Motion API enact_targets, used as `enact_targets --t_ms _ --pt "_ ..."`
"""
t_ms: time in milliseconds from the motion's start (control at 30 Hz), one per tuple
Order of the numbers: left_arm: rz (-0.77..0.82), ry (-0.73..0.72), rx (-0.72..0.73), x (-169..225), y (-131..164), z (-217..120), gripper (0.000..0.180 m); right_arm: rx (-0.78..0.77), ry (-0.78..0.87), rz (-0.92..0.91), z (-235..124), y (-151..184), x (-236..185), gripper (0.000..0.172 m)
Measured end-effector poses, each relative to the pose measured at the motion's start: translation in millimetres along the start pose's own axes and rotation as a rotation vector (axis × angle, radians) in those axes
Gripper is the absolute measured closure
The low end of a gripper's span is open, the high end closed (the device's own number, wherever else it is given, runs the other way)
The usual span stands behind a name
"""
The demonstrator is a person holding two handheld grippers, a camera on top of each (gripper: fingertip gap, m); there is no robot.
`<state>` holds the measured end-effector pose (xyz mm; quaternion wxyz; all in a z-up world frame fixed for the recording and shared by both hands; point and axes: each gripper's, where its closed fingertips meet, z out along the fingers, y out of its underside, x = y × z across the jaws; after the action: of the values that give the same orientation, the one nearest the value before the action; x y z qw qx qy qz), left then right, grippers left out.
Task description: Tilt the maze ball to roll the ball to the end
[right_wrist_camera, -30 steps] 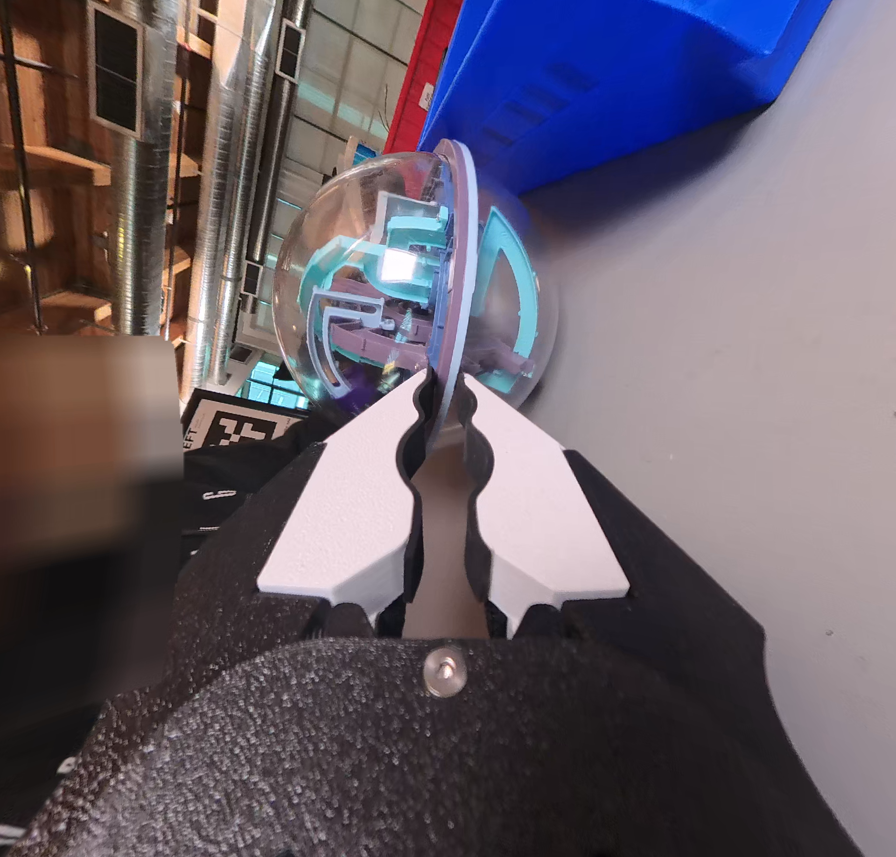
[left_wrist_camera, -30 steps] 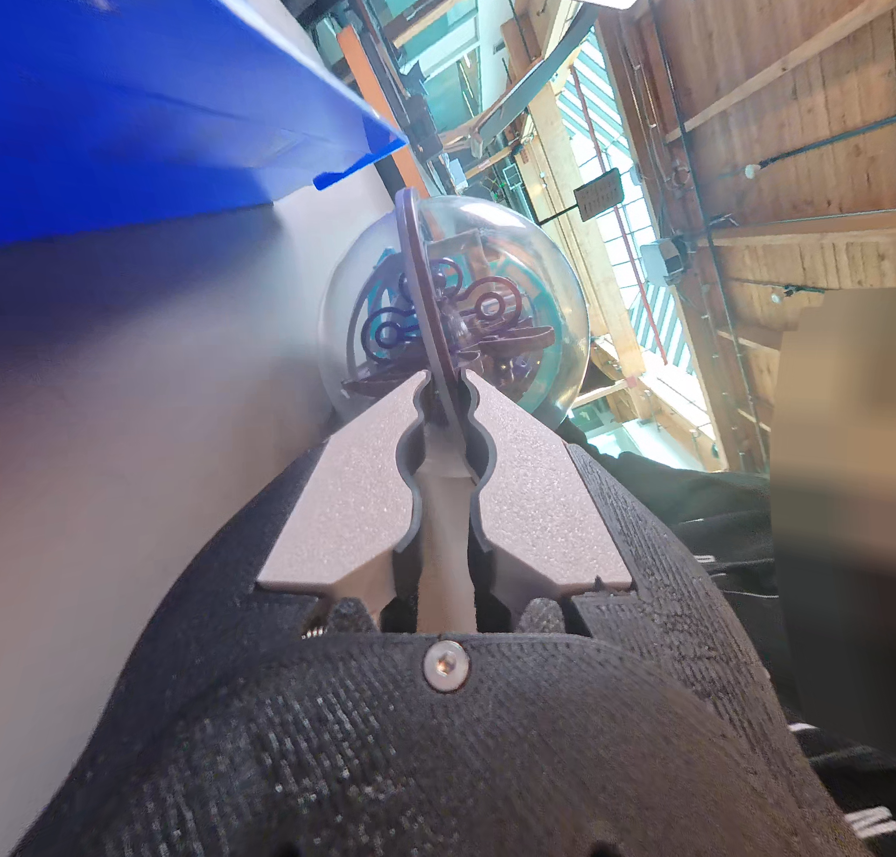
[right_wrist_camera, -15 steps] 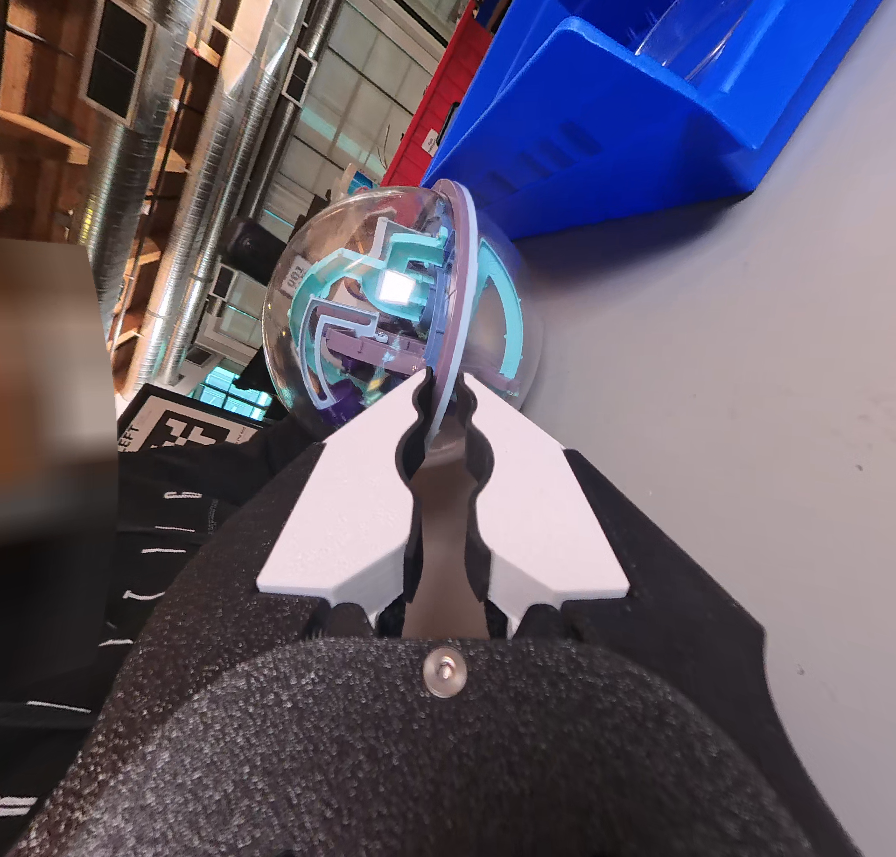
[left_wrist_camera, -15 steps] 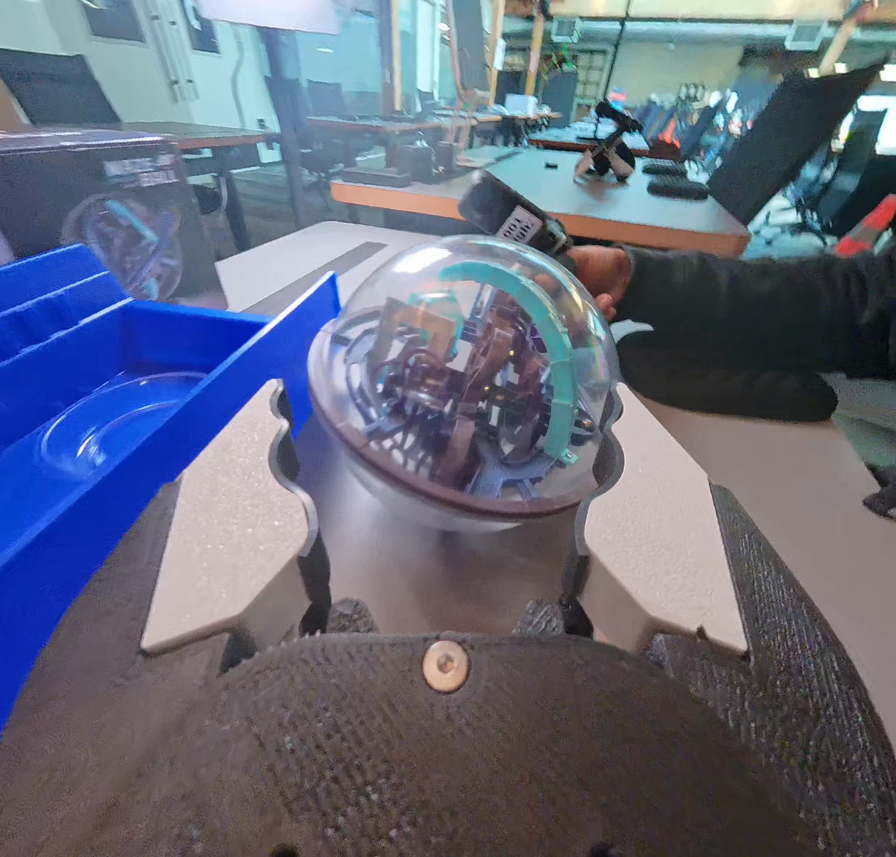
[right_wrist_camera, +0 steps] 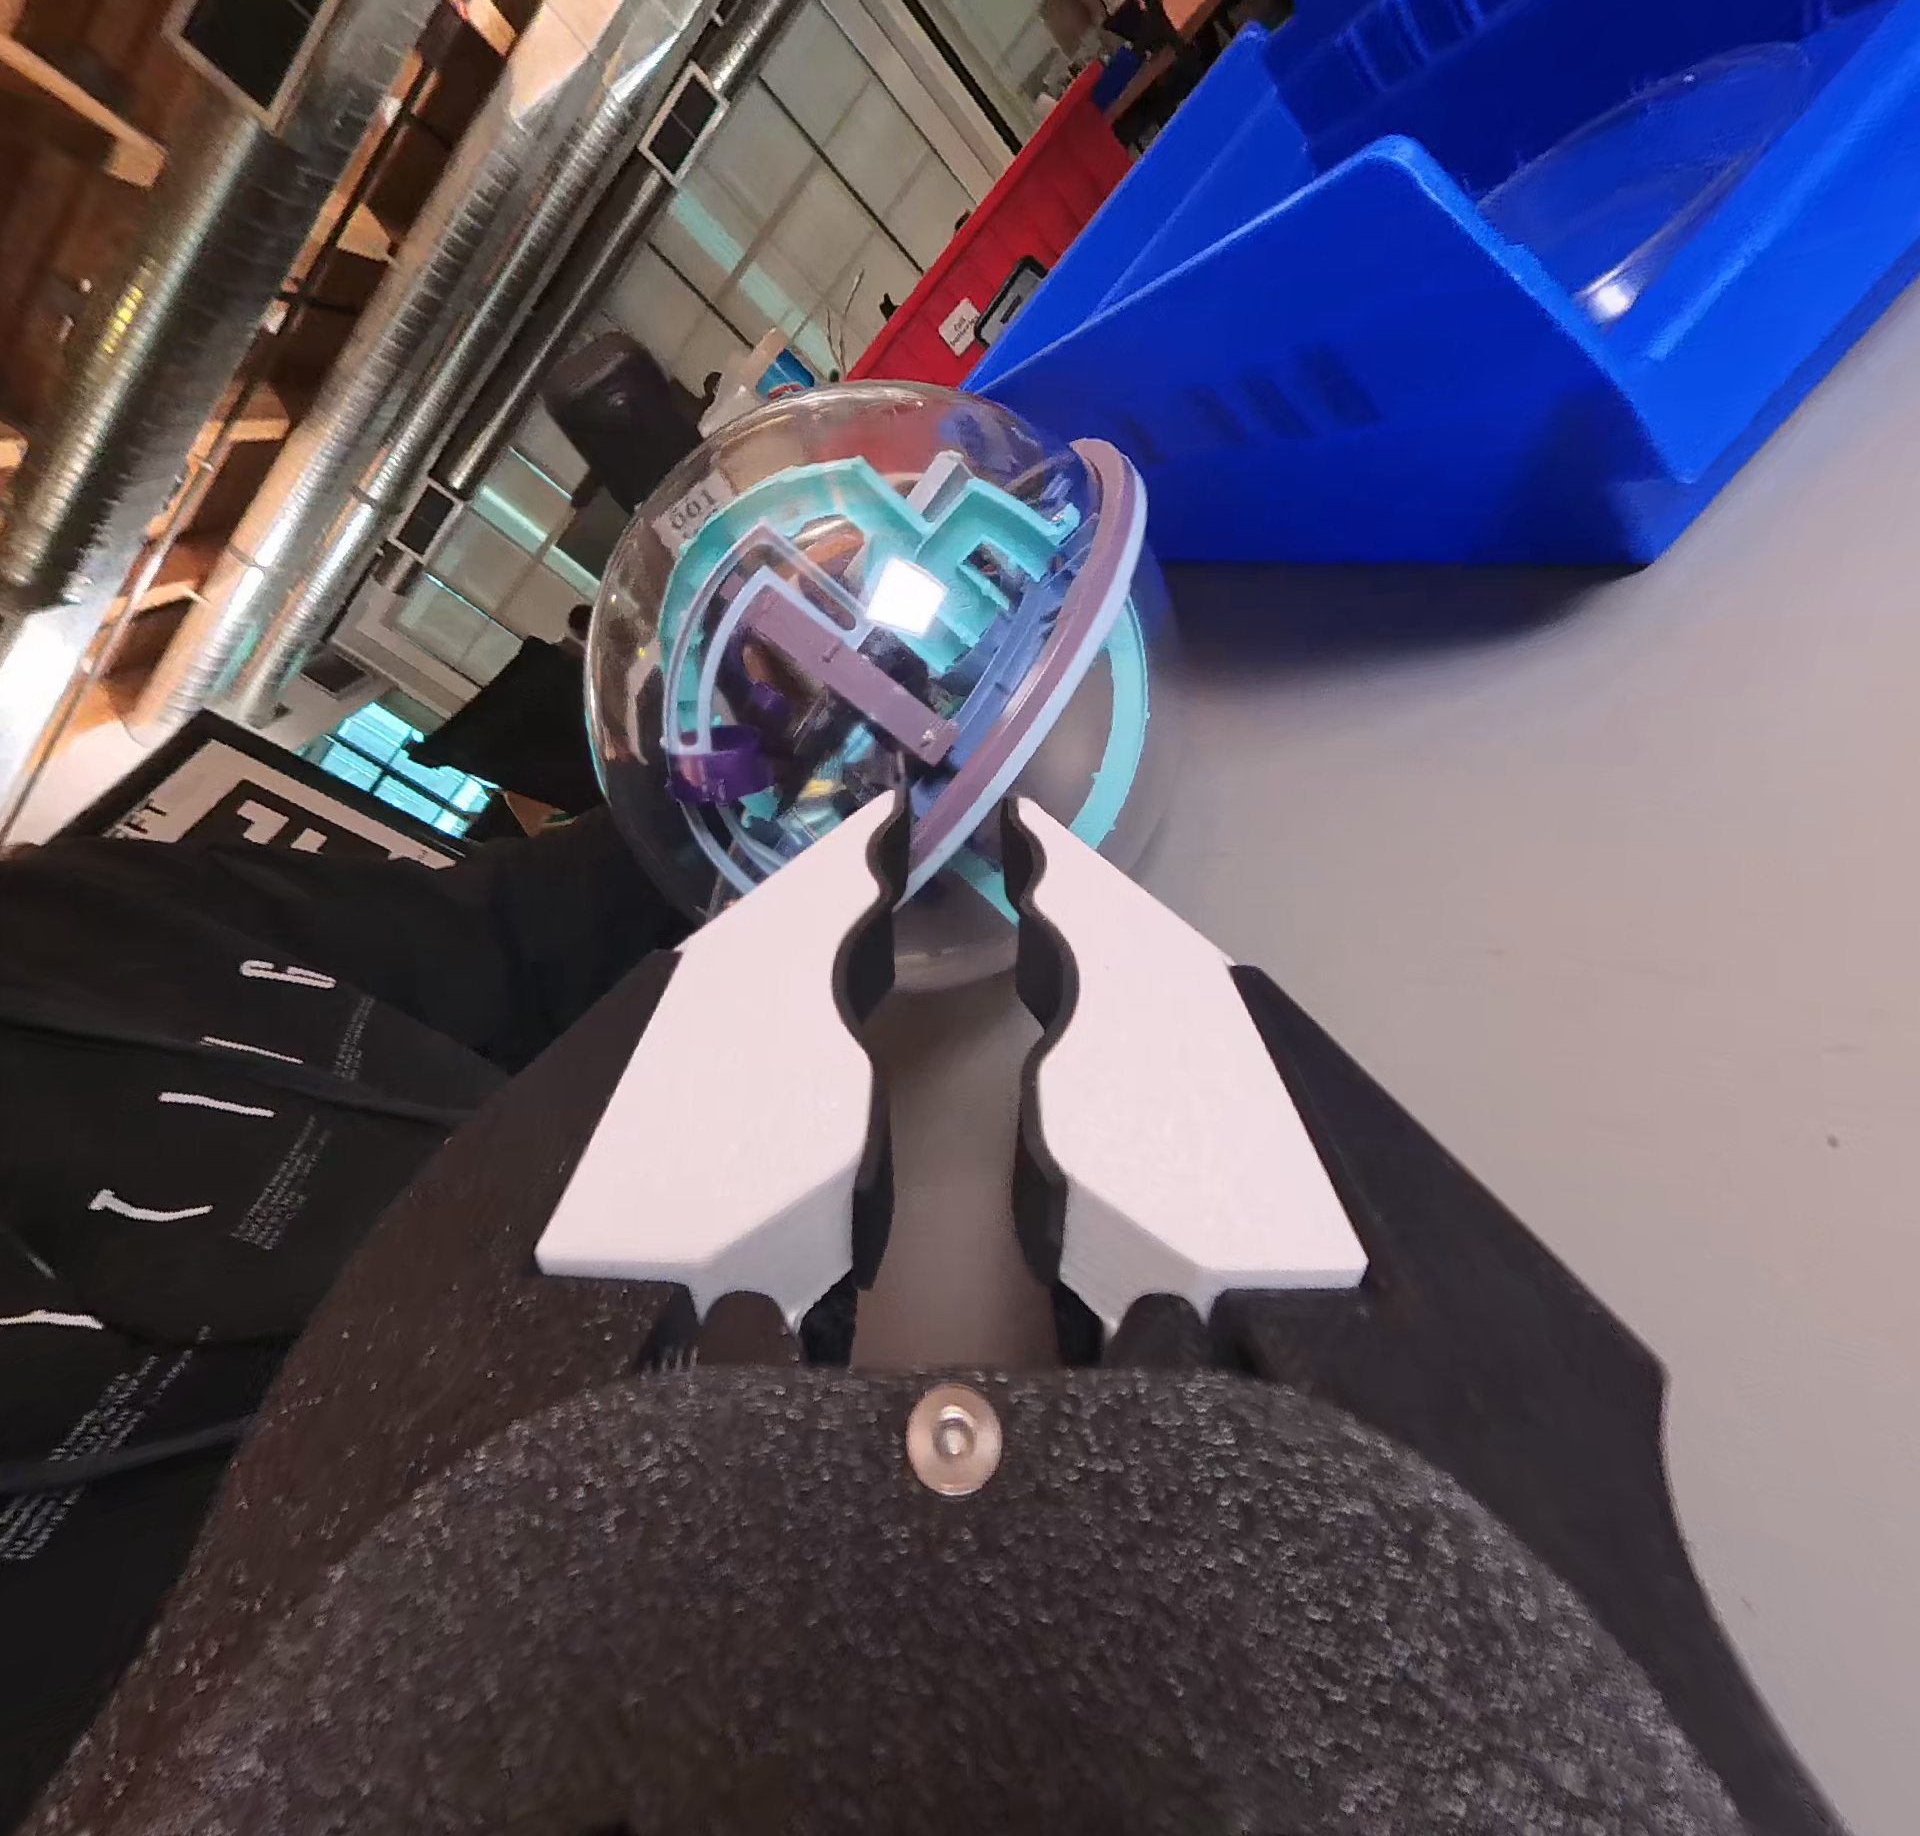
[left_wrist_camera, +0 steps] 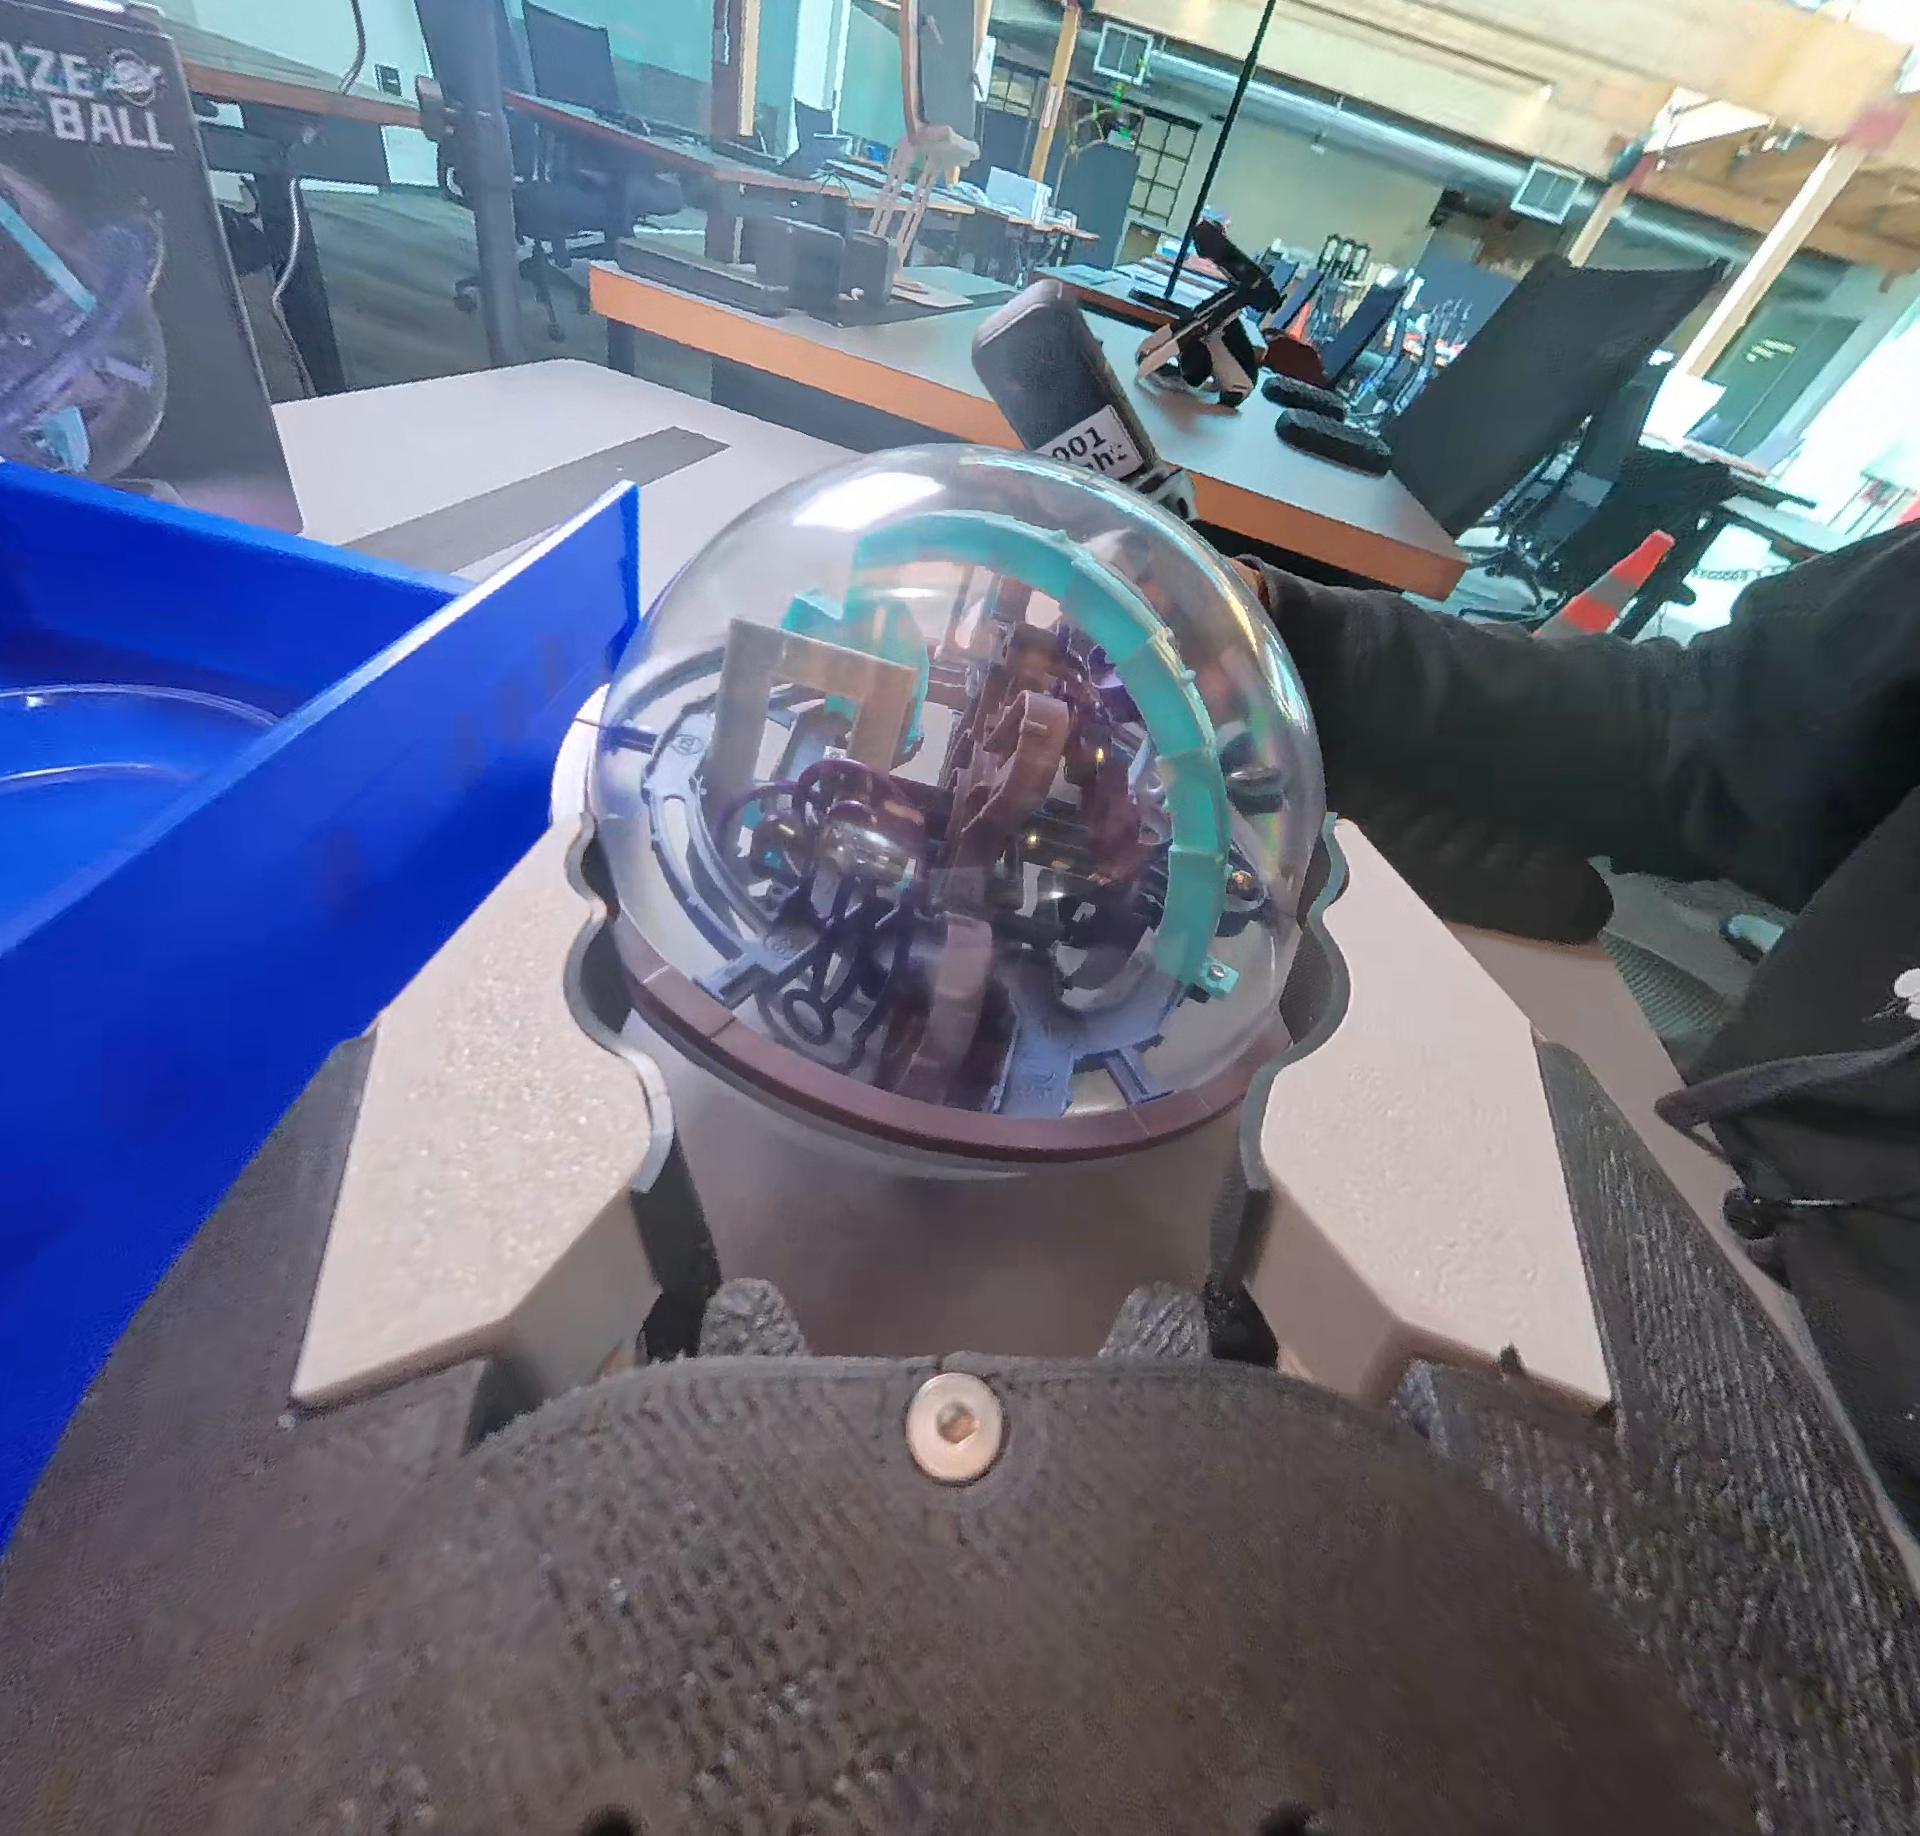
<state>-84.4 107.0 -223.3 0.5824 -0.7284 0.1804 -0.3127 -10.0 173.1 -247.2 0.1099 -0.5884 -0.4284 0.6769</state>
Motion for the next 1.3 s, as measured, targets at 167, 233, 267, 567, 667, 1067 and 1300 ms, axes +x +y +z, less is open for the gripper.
enact_targets --t_ms 167,233,267,567,667,1067,1300 --pt "-0.058 0.015 0.01 -2 0 0 0.053 0.025 0.075 -0.213 -4 -6 -5 0.134" --pt "-0.078 0.017 0.014 -3 0 0 0.053 0.007 0.096 -0.335 -6 -5 -12 0.123" --pt "-0.085 0.016 0.016 -4 -1 1 0.053 -0.016 0.109 -0.401 -7 -2 -14 0.115" --pt "-0.226 -0.018 0.041 -14 -3 0 0.055 -0.211 0.293 -0.856 12 24 -24 0.07" --pt "-0.27 -0.029 0.048 -16 -3 1 0.056 -0.196 0.343 -0.899 16 21 -20 0.067" --pt "-0.364 -0.057 0.029 -8 0 4 0.058 -0.134 0.362 -0.855 19 13 -23 0.071" --pt "-0.349 -0.041 0.025 1 1 -2 0.069 -0.164 0.301 -0.856 12 21 -23 0.071"
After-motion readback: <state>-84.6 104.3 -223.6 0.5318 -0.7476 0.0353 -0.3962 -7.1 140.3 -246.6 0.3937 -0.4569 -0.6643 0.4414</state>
